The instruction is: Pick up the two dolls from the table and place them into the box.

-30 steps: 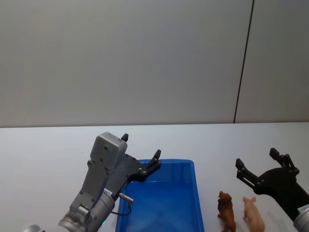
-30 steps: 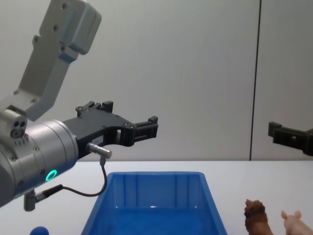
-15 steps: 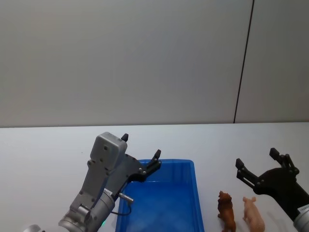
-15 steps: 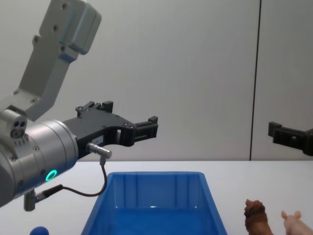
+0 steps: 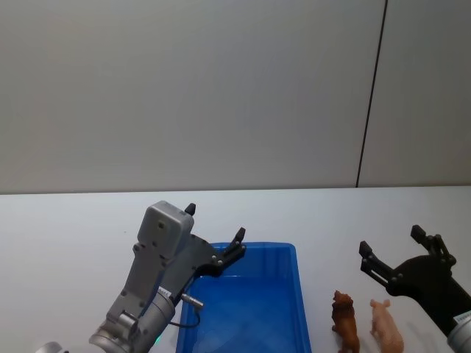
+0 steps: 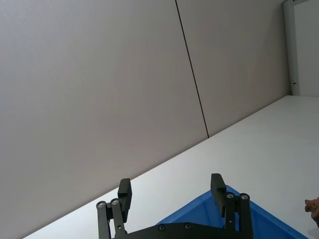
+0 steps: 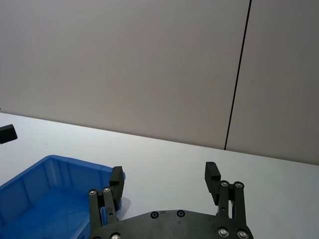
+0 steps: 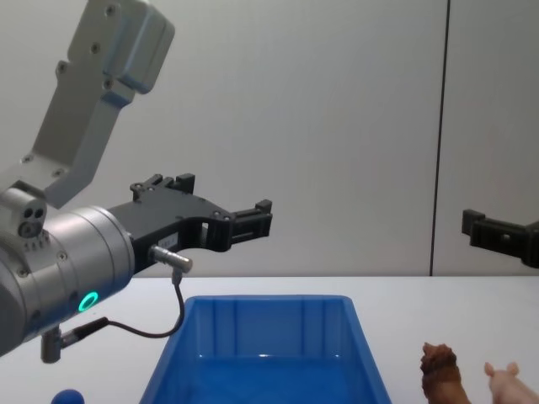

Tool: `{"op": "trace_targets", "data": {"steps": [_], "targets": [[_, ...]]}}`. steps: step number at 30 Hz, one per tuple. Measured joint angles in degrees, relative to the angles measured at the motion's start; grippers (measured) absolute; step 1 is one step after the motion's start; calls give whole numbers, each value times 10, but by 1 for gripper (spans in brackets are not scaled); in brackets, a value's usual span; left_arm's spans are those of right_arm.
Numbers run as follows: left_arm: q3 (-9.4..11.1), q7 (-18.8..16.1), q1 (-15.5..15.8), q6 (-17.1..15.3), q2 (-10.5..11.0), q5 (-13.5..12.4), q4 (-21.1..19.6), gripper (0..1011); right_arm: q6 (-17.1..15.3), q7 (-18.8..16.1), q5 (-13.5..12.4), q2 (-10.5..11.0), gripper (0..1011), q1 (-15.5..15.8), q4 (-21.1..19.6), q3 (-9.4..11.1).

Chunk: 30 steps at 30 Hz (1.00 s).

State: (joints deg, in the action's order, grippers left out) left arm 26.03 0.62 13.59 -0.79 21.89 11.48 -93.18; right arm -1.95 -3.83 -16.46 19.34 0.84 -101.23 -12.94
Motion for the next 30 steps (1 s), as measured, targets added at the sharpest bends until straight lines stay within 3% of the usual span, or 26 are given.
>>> {"op": "trace_targets", "data": {"steps": [14, 30], "targets": [[0, 0, 0, 0, 0, 0, 0, 1001, -5, 6, -1, -1, 1001, 1, 0, 1], [0, 0, 0, 0, 0, 0, 0, 1001, -56, 63, -3, -6, 1001, 24, -18, 1]]}}
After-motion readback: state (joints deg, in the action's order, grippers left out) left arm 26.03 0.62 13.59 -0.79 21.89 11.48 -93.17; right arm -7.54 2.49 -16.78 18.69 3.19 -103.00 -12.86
